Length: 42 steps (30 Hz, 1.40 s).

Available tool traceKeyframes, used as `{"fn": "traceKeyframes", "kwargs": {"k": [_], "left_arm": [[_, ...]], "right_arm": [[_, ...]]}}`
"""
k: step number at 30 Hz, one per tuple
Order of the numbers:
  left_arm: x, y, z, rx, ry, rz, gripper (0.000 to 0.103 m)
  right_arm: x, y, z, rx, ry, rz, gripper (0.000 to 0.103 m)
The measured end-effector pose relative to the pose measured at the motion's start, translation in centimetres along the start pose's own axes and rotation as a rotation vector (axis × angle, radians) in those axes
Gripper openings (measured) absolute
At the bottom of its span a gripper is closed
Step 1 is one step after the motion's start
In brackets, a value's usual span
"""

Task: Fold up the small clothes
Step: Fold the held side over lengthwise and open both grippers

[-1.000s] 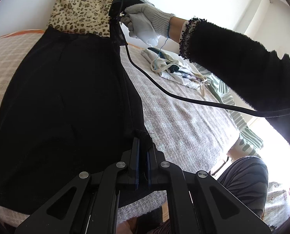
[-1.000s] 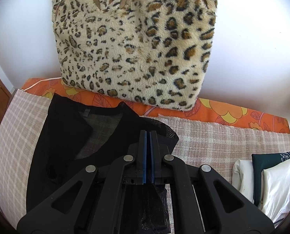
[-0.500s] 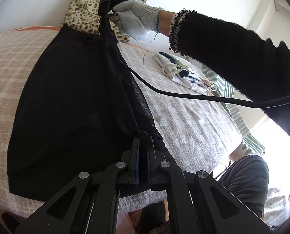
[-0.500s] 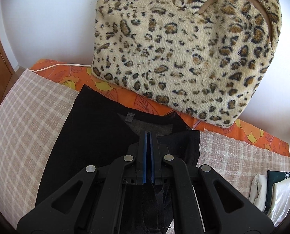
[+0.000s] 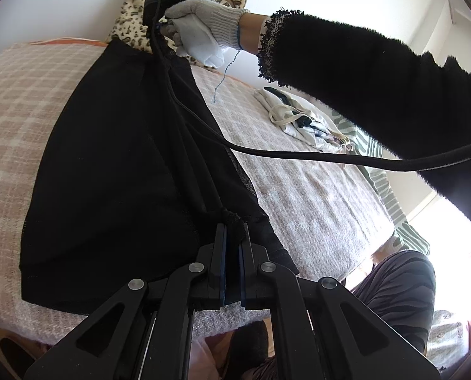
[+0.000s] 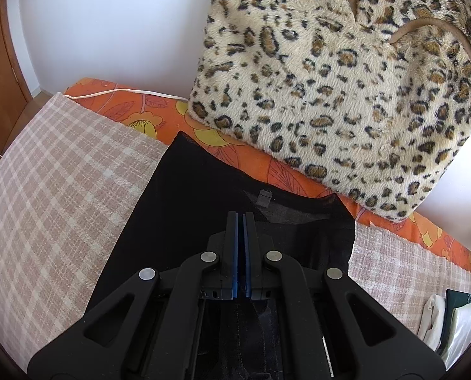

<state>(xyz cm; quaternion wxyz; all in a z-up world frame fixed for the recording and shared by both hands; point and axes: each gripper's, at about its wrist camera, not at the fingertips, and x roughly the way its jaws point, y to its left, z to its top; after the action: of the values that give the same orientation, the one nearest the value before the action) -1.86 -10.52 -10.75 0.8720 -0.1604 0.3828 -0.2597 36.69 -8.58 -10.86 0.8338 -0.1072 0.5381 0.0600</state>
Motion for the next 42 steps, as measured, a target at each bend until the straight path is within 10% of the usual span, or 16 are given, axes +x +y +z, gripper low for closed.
{"fn": "traceKeyframes", "kwargs": {"k": [3,7,15,24,35,42], "left_arm": [[-0.3,0.0,-0.1,-0.008,0.001,0.002,0.005],[-1.2,-0.2,-0.3,-0.004,-0.013,-0.001,0.011],[-3.7,-0.2,-0.6,0.06,-0.028,0.045,0.012],[-7.6,1.5,1.6,0.113,-0.059,0.092,0.025],[-7.2,3.7,3.7,0.222,0.096,0.107,0.036],[-6.2,4.4,1.0,0.341,0.171,0.229,0.039]], "right_arm": [[-0.1,0.1,0.2,0.042,0.01,0.103,0.009],[-2.9,-0.7,0.6,0.109,-0.061,0.197,0.058],[-11.6,-6.2,-1.3,0.253,-0.199,0.301,0.059],[-18.7,-9.4,-12.6,0.276,-0.19,0.29,0.059],[-21.3,-3.5,-30.0,0.157,-0.035,0.273,0.056],[-21.9,1.6,-33.9,0.065,-0.012,0.346,0.056]]}}
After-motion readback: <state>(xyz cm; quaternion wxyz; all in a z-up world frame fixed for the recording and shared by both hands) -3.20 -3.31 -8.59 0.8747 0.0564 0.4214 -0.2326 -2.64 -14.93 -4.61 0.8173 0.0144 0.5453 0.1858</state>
